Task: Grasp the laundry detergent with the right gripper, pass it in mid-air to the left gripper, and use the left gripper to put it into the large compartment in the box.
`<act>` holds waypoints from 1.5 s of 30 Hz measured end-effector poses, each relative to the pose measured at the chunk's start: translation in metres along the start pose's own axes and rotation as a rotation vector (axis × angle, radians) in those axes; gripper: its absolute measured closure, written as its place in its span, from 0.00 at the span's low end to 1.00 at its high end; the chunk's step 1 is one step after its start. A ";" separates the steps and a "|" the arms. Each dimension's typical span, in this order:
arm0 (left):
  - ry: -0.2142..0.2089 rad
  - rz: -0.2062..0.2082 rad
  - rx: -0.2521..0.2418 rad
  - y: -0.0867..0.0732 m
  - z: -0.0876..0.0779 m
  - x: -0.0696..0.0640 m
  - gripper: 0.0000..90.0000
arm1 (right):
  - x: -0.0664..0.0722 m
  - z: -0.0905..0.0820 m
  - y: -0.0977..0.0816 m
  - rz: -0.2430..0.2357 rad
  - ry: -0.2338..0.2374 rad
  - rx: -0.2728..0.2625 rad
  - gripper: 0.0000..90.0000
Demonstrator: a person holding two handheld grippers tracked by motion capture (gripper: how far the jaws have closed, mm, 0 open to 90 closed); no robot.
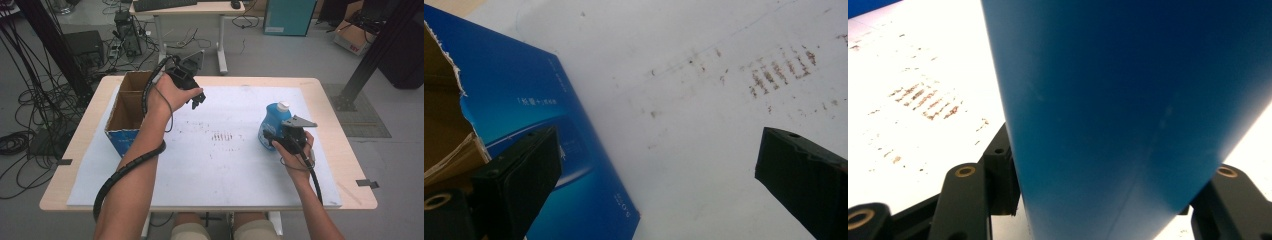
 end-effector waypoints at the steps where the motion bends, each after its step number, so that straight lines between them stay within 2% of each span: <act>1: 0.000 -0.001 0.000 0.000 0.000 0.000 0.06 | 0.000 0.000 0.000 0.001 0.001 -0.003 0.48; 11: -0.001 0.001 -0.002 0.002 0.000 -0.003 0.06 | 0.000 0.000 0.000 0.015 -0.003 0.001 0.51; 26: 0.001 -0.001 -0.001 0.000 -0.002 -0.001 0.06 | 0.000 0.000 0.000 0.009 -0.001 0.000 0.51; 40: -0.001 0.010 -0.004 0.000 -0.008 0.001 0.06 | 0.000 0.000 0.000 0.009 -0.001 0.001 0.51; 45: -0.010 0.005 -0.020 0.000 -0.014 0.002 0.06 | -0.001 0.000 0.001 0.014 0.001 0.007 0.51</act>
Point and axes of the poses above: each handheld gripper's, and its own axes: z roughly forward along the jaws, y roughly out of its top, x roughly to its left, the point moved 8 cm from there along z, roughly forward along the jaws, and after that the axes turned 13 degrees about z, right-handed, at the moved point
